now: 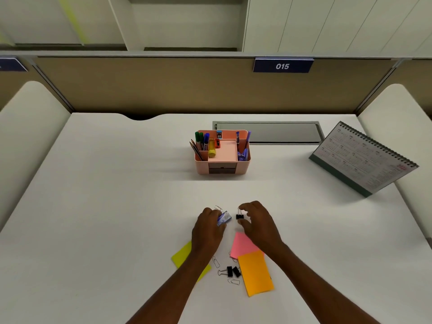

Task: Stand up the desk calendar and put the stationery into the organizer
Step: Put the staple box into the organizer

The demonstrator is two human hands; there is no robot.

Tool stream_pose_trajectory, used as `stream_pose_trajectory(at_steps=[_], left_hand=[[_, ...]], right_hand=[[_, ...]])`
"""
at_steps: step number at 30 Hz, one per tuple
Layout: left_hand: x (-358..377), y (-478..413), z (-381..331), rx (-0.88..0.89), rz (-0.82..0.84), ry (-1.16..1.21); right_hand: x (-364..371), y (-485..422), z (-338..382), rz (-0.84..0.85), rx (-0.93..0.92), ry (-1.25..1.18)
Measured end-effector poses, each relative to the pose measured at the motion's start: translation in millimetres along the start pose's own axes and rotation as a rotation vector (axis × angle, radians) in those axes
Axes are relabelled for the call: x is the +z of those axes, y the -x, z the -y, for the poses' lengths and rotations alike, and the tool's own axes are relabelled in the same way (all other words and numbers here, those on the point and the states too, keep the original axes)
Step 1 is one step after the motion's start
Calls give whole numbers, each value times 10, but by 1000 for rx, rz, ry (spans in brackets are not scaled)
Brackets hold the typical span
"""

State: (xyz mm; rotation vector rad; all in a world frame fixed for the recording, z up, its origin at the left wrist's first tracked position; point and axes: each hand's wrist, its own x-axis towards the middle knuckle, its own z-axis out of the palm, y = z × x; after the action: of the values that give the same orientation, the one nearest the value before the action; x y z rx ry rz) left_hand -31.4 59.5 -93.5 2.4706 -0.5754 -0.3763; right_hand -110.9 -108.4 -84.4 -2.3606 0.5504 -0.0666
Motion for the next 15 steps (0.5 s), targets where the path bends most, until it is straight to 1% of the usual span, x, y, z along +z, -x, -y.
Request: stream_pose_trajectory(at_steps=[2,6,9,11,15], left_hand=[[-13,-22,-11,26,-11,77],[-101,-103,-140,94,-77,194],[-208,-206,-269,147,-128,287],[-300,-284,-324,148,-162,335],[-491,-457,-401,154,-273,397]], right_hand=[[-41,-52,58,-9,-21,-74],[-151,-196,241,-18,62,-293],[-231,-308,372,-89,23,-309],[-317,-391,477,-110,7,-331],[-560,-606,701,-63,-62,-356]])
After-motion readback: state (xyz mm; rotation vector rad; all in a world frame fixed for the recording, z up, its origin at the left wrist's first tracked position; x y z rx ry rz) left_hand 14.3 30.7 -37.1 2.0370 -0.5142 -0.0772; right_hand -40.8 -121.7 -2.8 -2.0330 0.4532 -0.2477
